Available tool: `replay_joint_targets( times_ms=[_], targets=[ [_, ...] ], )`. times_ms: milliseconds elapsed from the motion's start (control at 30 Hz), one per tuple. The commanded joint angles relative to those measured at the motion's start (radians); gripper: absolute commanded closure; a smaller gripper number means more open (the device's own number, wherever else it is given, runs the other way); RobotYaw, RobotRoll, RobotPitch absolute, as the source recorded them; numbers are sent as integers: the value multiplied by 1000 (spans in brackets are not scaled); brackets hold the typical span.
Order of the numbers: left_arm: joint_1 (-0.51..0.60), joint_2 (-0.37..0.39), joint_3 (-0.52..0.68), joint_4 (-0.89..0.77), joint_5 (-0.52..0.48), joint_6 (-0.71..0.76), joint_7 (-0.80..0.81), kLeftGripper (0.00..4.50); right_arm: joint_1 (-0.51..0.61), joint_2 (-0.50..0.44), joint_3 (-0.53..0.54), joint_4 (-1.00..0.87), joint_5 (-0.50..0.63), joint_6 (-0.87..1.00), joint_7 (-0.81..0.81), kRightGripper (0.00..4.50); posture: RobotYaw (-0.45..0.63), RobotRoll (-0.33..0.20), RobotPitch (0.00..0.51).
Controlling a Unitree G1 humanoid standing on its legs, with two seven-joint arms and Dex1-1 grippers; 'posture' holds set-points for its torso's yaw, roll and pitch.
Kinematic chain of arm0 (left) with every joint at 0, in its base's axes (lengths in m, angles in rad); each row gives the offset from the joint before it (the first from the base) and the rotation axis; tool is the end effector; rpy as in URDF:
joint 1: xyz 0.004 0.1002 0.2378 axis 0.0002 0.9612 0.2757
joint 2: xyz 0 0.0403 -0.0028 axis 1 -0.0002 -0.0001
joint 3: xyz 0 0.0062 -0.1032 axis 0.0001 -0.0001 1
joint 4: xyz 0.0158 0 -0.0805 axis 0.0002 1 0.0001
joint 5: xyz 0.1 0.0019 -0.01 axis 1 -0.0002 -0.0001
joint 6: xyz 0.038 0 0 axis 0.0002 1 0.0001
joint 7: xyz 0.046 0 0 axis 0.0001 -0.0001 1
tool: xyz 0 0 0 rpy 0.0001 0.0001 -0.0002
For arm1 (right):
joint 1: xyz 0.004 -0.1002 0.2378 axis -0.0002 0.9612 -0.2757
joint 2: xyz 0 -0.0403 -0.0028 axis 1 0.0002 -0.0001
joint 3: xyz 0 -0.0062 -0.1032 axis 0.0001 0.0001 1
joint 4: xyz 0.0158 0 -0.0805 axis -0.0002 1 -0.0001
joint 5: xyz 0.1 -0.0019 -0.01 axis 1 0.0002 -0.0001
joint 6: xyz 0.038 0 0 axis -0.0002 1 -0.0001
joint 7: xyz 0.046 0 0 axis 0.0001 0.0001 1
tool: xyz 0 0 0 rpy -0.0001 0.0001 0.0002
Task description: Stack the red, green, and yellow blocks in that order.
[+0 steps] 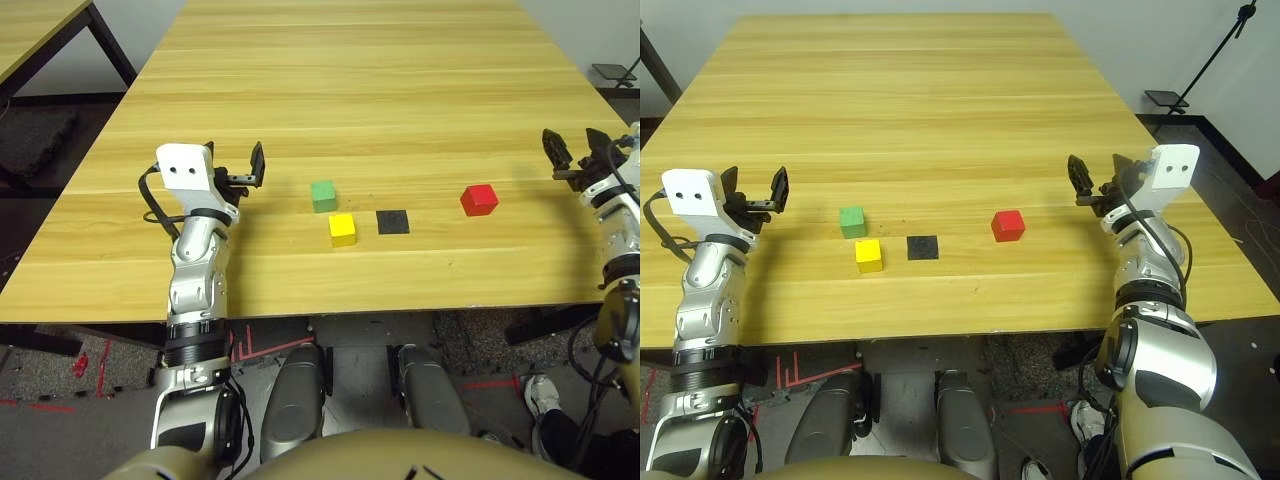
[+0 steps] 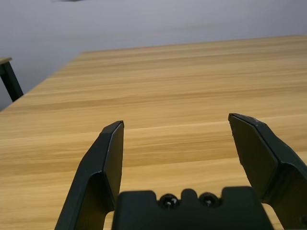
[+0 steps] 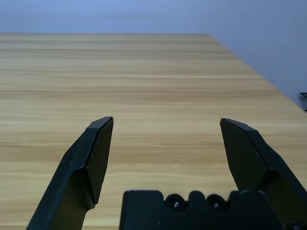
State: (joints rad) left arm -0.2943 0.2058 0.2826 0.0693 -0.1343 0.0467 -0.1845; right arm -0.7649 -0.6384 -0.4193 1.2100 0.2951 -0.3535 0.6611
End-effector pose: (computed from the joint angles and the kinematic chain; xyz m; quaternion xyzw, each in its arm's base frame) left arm 0.2517 0.2270 0.1061 0.0176 -0.1065 0.0159 0.9940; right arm 0.2839 -0.3480 0.1177 0.0035 -0.0775 0.0168 0.9968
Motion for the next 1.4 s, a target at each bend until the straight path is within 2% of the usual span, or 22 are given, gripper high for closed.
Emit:
replay_joint_targets(
  times_ms=[33, 133, 267, 433, 533, 633, 700, 833, 1033, 1400],
  targets=[
    [40, -2, 4, -1, -10, -13, 16, 62, 53, -29, -37, 15, 12, -3, -66, 0, 92, -142, 86],
    [81, -16, -9, -42, -31, -1, 0, 62, 96, -31, -43, 11, 8, 4, -80, 0, 93, -130, 89],
    [59, 37, -33, -164, -164, 170, -113, 62, 55, -48, 34, -32, -23, 75, 120, 0, 102, -126, 100],
    [-30, 193, -91, -277, -307, 366, -312, 62, -56, -131, 212, -56, -137, 173, 442, 0, 146, -146, 90],
    [-50, 264, -120, -303, -353, 419, -405, 62, -97, -156, 291, -52, -190, 181, 571, 0, 162, -162, 87],
    [-66, 366, -197, -354, -417, 499, -574, 62, -181, -201, 435, -29, -314, 141, 776, 0, 180, -177, 73],
    [-78, 407, -238, -374, -438, 539, -633, 62, -238, -208, 512, -5, -393, 95, 830, 0, 195, -186, 69],
    [-108, 455, -309, -384, -419, 574, -691, 62, -327, -171, 609, 48, -504, 31, 817, 0, 244, -190, 67],
    [-132, 487, -370, -437, -400, 624, -701, 62, -407, -101, 709, 99, -637, -45, 716, 0, 308, -186, 65],
    [-67, 478, -334, -589, -450, 747, -607, 62, -431, -16, 760, 139, -731, -78, 603, 0, 412, -179, 71]
  ],
)
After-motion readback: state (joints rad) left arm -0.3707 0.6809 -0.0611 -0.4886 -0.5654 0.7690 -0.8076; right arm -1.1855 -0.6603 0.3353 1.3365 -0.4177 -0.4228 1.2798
